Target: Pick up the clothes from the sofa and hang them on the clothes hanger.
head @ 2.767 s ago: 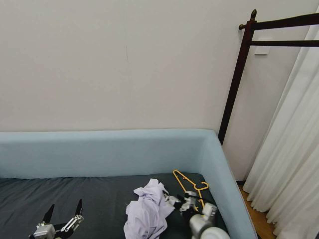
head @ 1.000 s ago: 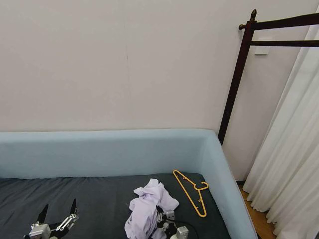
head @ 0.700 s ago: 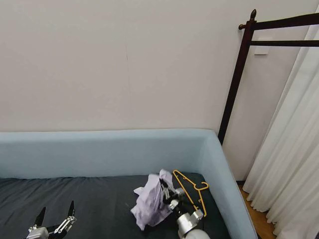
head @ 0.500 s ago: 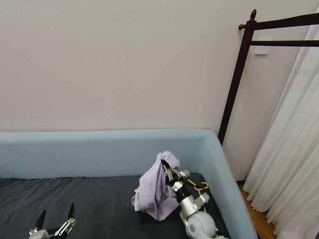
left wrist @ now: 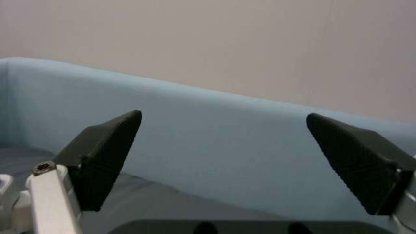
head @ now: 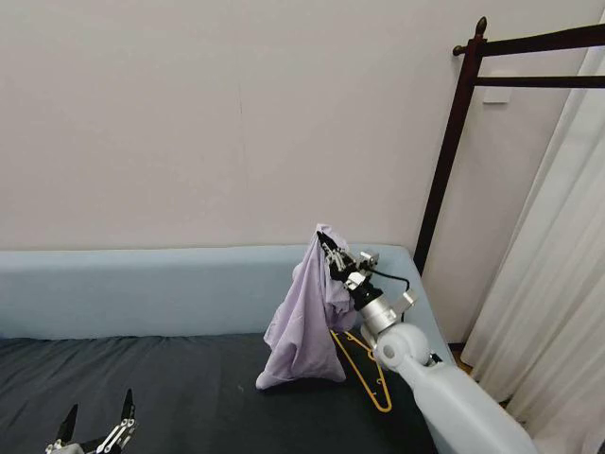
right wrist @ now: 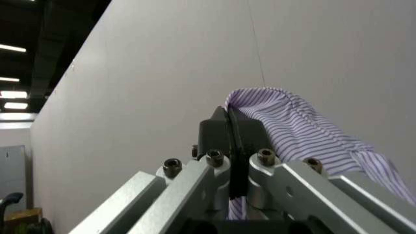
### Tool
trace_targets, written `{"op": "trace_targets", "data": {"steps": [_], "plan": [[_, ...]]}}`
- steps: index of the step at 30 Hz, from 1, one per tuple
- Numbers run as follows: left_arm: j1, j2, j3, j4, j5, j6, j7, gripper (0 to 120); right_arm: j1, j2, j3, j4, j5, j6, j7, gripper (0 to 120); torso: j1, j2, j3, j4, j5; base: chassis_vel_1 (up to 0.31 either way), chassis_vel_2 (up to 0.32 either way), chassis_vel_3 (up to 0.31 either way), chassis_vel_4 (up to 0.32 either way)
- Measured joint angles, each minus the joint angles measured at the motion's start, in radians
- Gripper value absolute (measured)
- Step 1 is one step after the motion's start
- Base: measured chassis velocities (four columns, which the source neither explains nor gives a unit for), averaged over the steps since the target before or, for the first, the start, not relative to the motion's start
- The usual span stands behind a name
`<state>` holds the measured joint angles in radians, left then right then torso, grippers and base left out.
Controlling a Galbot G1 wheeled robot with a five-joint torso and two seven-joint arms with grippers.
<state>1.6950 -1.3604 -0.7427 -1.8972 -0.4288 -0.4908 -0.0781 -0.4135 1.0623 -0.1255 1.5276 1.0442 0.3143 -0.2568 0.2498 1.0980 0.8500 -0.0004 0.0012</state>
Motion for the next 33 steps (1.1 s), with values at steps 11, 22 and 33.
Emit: {"op": "trace_targets", "data": {"steps": [11,22,33], "plan": [[0.001,-0.01,-0.005,-0.003,0.007,-0.017,0.0,100,0.255,-0.113,-0.037,-0.021,0.035,-0.025,0.133,0,0.0,0.0,0.0,-0.0004,0.0,0.0,0.0,0.0,0.0],[-0.011,0.015,0.006,0.022,-0.008,-0.028,0.0,100,0.326,-0.217,-0.012,-0.028,-0.134,-0.108,0.167,0,0.0,0.0,0.0,-0.0002,-0.0001,0.0,0.0,0.0,0.0],[-0.035,0.043,0.006,0.047,-0.026,-0.016,0.0,100,-0.133,-0.151,0.178,0.132,-0.485,-0.145,0.026,0,0.0,0.0,0.0,0.0001,0.0002,0.0,0.0,0.0,0.0]]}}
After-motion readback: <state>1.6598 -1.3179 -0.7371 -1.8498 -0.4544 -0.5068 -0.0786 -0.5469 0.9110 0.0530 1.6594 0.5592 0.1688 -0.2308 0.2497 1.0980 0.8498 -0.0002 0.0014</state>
